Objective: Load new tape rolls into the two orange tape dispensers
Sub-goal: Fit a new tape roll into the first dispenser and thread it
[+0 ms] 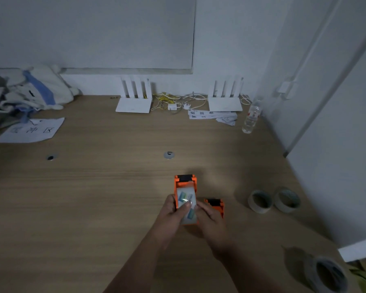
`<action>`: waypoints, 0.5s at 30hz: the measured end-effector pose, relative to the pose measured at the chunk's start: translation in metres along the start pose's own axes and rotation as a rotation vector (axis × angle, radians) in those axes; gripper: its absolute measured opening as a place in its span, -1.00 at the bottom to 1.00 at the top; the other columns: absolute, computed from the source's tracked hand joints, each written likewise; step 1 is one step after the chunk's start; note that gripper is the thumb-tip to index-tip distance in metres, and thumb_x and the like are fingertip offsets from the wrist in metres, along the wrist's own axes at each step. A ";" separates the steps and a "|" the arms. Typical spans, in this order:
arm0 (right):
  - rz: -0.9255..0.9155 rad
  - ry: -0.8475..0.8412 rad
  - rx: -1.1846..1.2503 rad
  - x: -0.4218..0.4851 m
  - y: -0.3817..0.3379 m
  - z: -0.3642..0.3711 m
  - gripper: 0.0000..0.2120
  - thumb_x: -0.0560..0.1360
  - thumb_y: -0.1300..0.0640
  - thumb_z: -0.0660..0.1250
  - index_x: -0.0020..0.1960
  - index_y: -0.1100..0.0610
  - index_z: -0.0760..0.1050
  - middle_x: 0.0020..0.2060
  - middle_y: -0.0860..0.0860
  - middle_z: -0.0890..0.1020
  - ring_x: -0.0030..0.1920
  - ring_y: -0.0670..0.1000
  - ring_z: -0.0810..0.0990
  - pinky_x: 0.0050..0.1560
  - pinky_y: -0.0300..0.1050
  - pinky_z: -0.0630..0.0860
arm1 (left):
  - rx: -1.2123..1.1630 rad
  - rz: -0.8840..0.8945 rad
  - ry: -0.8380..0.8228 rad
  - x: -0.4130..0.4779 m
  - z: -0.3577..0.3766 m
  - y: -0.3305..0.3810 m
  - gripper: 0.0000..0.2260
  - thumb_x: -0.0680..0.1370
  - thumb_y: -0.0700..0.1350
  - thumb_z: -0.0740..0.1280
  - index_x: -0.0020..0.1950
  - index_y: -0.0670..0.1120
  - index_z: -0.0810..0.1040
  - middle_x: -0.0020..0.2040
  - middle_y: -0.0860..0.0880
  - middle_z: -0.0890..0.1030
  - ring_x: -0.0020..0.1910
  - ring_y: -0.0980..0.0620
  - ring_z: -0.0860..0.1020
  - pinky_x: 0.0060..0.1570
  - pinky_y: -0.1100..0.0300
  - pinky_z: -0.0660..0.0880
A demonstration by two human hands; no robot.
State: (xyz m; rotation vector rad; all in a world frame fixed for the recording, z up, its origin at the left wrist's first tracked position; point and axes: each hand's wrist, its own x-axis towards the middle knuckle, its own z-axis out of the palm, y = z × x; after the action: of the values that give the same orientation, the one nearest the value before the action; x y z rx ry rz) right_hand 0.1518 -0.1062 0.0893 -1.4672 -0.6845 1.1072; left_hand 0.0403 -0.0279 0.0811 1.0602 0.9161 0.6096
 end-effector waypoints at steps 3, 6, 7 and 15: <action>0.040 0.121 -0.026 0.012 -0.016 -0.005 -0.75 0.62 0.03 0.20 -0.03 0.10 0.61 -0.12 0.07 0.71 -0.11 0.04 0.68 -0.16 -0.11 0.60 | 0.012 0.023 0.000 -0.004 0.004 0.001 -0.81 0.52 -0.13 0.38 0.10 -0.11 0.52 0.06 -0.19 0.67 0.00 -0.10 0.65 0.10 -0.11 0.56; 0.145 0.206 -0.017 0.032 -0.029 -0.010 -0.72 0.54 -0.08 0.27 -0.07 0.10 0.64 -0.20 0.07 0.74 -0.18 0.06 0.73 -0.12 0.00 0.66 | 0.038 0.034 -0.020 -0.008 0.006 0.001 -0.87 0.56 -0.17 0.34 0.10 -0.09 0.53 0.02 -0.14 0.68 -0.03 -0.05 0.65 0.09 -0.09 0.56; 0.191 0.197 -0.014 0.039 -0.031 -0.013 -0.72 0.50 -0.10 0.32 -0.07 0.10 0.65 -0.19 0.09 0.74 -0.16 0.07 0.74 -0.07 0.04 0.67 | 0.052 0.041 -0.021 -0.009 0.005 0.000 -0.87 0.57 -0.16 0.33 0.10 -0.08 0.54 0.02 -0.14 0.68 -0.03 -0.06 0.65 0.10 -0.10 0.56; 0.396 0.069 -0.065 0.058 -0.035 -0.013 -0.53 0.21 -0.12 0.56 0.01 0.12 0.67 -0.10 0.13 0.75 -0.03 0.14 0.72 0.10 0.18 0.63 | 0.081 0.027 -0.037 -0.014 0.002 0.001 -0.86 0.59 -0.14 0.31 0.14 -0.08 0.51 0.08 -0.15 0.68 0.05 -0.09 0.67 0.11 -0.04 0.59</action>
State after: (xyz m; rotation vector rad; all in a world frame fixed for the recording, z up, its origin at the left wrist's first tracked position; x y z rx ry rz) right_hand 0.1920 -0.0532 0.1069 -1.7360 -0.3914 1.3353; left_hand 0.0353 -0.0399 0.0876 1.1548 0.9016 0.5773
